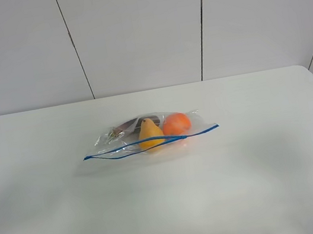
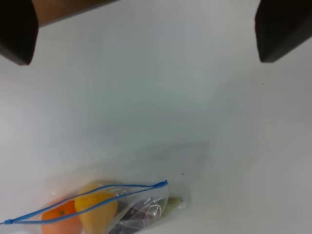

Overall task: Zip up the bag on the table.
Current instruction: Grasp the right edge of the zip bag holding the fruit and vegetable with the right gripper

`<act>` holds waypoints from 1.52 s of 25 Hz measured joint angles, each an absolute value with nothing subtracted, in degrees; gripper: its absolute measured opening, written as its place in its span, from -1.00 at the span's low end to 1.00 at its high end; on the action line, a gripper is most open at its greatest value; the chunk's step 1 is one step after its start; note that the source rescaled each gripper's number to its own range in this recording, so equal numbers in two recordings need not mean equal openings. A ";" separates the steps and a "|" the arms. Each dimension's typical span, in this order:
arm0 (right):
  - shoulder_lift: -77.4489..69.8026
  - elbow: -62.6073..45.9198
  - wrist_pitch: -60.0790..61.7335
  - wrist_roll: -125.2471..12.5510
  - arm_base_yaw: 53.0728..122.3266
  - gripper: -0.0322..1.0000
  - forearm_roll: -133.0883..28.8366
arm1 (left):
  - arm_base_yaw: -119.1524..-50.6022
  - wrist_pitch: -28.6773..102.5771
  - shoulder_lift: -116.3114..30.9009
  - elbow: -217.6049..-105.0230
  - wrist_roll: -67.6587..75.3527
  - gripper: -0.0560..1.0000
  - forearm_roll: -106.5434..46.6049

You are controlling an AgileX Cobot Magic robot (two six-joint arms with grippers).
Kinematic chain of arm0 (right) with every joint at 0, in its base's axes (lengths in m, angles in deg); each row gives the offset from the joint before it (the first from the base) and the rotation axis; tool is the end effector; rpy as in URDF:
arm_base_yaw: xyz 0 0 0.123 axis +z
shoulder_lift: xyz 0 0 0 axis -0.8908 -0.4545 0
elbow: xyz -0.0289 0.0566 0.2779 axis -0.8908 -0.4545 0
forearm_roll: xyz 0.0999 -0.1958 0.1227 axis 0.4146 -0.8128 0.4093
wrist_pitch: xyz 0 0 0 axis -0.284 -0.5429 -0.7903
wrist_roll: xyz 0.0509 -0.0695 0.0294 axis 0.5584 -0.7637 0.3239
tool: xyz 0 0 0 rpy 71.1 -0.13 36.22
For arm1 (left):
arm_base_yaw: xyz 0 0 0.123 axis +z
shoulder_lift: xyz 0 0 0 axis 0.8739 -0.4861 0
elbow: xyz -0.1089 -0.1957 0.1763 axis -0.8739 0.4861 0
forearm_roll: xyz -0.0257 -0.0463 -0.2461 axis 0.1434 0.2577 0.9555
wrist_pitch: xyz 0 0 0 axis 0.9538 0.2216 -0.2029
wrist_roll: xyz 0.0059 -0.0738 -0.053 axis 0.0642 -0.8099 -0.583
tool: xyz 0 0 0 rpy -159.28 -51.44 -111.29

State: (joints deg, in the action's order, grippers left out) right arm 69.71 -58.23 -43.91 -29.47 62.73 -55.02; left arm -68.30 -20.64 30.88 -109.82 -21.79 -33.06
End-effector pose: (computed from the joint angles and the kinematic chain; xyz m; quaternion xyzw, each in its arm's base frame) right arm -0.0054 0.0064 0.2953 0.0302 0.8091 0.0629 0.5836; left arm -0.0080 -0.0136 0.2746 0.1212 0.8447 -0.0859 0.5143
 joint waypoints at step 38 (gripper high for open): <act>-4.02 -55.47 -10.22 -61.93 62.73 1.00 -6.13 | -68.30 -20.64 30.88 -109.82 -21.90 1.00 -33.06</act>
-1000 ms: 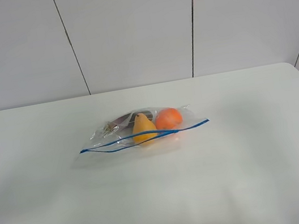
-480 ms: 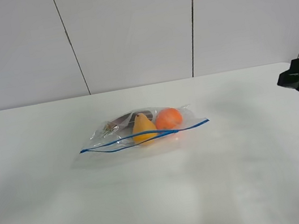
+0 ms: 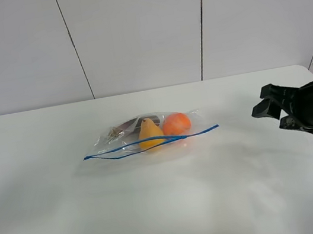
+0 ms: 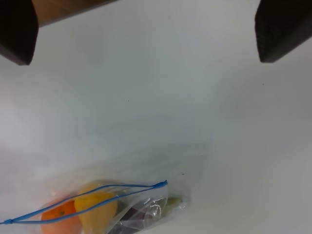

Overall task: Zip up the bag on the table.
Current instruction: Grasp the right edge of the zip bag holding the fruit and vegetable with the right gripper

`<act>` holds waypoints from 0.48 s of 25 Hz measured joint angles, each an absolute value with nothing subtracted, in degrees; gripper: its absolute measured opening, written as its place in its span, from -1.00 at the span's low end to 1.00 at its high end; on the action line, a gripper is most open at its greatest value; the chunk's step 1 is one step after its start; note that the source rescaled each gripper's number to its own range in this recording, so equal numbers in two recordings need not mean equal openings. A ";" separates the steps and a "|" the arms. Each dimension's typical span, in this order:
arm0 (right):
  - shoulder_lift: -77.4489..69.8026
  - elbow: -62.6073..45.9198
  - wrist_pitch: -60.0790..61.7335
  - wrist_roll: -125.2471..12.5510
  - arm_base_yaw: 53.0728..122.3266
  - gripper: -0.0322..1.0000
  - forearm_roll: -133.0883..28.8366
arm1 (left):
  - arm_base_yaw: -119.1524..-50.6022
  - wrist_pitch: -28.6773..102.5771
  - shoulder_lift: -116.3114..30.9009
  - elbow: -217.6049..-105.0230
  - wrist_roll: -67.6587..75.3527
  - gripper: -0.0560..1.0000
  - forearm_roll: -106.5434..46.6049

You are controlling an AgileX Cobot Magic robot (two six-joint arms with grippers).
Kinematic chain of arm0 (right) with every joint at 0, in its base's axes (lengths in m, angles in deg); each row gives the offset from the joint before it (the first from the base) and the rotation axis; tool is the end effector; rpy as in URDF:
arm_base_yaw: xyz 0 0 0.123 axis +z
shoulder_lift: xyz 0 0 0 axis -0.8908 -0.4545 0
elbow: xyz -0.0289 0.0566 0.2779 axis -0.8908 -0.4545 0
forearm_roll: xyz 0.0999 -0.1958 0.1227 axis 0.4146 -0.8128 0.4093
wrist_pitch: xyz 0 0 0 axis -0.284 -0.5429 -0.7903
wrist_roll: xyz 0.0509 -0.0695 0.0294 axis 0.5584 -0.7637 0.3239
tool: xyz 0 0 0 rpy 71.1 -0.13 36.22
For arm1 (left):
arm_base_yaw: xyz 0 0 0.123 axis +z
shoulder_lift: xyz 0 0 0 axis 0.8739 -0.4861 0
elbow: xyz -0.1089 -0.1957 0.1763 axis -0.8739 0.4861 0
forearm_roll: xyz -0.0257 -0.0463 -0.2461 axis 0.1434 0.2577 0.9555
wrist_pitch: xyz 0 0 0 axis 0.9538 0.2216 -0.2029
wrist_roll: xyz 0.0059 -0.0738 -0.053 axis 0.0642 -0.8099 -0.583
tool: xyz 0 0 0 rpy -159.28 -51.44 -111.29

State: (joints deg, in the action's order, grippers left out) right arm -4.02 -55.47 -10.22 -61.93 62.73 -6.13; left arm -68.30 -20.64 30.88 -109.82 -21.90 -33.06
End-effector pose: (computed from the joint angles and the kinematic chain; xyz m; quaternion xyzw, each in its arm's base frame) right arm 0.2324 0.0245 0.2130 0.1414 0.9135 0.2015 0.3240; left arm -0.0080 -0.0136 0.2746 0.1204 0.8448 -0.0864 0.5142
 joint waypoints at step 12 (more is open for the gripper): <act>-23.23 -43.88 -23.96 -79.67 62.73 1.00 15.56 | -68.30 -20.64 30.88 -109.82 -21.90 1.00 -33.06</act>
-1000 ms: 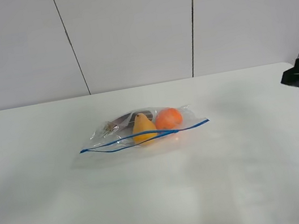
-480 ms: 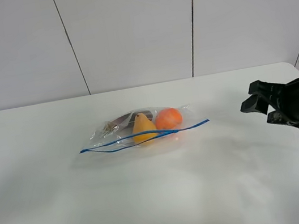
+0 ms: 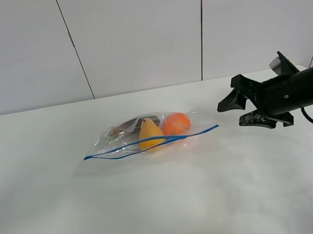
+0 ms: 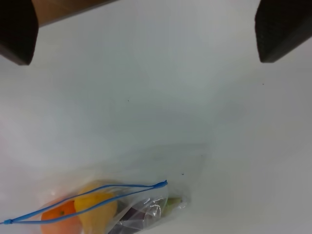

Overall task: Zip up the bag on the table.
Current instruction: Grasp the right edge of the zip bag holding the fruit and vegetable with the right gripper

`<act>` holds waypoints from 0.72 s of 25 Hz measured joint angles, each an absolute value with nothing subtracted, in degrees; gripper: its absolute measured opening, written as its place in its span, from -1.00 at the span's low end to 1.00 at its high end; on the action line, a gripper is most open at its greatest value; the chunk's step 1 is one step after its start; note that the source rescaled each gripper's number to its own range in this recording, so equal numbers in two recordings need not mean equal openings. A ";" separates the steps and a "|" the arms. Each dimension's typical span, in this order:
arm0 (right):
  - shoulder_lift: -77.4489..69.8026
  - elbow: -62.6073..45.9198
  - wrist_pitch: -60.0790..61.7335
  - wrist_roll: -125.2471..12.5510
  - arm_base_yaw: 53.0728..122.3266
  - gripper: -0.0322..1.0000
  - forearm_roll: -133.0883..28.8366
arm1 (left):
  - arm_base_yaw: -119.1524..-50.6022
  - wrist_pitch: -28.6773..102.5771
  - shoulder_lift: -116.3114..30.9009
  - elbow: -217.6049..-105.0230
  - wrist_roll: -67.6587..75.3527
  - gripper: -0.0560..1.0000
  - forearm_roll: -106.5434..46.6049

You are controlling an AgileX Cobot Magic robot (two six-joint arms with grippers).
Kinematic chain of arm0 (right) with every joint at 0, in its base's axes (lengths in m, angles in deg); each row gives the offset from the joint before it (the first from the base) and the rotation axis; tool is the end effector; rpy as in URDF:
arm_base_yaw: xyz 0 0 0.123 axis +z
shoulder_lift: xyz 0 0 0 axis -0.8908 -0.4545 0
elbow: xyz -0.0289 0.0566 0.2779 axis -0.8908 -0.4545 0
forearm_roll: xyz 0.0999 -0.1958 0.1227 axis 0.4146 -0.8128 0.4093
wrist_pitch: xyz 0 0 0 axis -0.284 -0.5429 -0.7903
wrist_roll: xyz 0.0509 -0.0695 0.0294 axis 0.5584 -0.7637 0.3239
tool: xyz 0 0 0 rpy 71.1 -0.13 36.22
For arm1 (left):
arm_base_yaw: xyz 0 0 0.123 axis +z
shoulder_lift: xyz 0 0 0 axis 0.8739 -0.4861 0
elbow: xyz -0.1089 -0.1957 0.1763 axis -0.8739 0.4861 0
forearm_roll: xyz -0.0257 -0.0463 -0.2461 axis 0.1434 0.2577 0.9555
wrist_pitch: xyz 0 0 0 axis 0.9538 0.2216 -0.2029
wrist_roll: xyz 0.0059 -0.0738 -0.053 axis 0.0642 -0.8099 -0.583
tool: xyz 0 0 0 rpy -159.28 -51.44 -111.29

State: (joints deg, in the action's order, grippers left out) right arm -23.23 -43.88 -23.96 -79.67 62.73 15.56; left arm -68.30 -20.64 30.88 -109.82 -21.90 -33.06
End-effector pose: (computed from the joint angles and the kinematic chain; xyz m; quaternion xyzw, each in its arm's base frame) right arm 0.2965 0.0481 0.1879 0.1225 0.9047 0.3302 0.2397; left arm -0.0080 -0.0136 0.2746 0.1204 0.8448 -0.0864 0.5142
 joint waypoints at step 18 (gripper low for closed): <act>-39.31 -34.19 -26.81 -82.16 71.60 0.88 25.57 | -68.30 -20.64 30.88 -109.82 -21.90 1.00 -33.06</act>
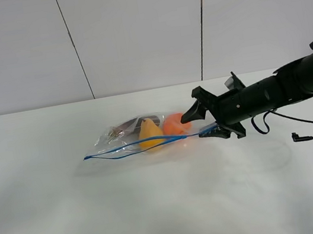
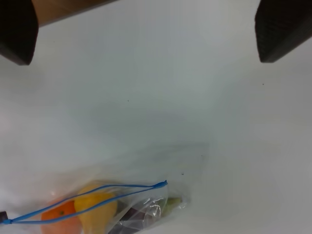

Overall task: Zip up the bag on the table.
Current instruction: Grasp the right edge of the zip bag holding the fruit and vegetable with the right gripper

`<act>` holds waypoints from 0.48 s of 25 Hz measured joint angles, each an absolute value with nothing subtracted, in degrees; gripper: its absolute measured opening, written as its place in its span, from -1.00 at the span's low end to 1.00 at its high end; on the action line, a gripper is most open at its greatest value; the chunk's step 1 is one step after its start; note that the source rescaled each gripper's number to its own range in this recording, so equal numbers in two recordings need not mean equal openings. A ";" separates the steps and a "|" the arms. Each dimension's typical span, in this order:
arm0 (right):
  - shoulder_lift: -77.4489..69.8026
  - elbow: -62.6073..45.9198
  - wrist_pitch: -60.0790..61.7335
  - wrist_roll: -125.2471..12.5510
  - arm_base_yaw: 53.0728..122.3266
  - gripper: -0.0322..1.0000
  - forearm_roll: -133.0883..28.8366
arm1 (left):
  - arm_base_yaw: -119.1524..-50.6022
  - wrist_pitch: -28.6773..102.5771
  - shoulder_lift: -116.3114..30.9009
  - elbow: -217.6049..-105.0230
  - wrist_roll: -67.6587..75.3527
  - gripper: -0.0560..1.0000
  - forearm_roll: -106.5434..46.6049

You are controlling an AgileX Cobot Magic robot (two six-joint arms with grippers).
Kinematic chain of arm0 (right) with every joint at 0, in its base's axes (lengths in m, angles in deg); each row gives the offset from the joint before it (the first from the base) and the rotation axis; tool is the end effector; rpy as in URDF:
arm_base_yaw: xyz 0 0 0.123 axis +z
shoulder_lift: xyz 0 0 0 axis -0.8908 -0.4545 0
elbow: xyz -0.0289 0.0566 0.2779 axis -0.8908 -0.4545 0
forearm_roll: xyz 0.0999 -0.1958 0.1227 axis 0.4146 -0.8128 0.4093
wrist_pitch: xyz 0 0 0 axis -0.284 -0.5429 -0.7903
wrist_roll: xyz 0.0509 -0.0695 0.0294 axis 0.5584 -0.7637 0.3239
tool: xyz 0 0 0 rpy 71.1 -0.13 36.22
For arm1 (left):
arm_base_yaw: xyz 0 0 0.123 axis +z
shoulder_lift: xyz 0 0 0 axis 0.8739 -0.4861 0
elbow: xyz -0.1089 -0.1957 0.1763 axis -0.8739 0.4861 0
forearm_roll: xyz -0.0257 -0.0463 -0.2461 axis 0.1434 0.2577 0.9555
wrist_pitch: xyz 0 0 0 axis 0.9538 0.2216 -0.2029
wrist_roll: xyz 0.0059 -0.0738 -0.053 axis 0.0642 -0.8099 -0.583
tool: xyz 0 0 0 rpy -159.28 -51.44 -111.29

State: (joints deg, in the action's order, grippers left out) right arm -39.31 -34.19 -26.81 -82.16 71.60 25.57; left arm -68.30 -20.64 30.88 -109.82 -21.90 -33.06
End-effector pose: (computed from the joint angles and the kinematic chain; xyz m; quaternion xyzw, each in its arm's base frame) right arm 0.3390 0.1065 0.1444 0.1134 0.8977 0.3909 0.1687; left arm -0.0080 -0.0136 0.2746 0.1204 0.8448 -0.0864 0.5142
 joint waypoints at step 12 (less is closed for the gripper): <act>-39.31 -33.60 -25.85 -82.01 71.60 0.52 25.09 | -68.30 -20.64 30.88 -109.82 -21.90 1.00 -33.06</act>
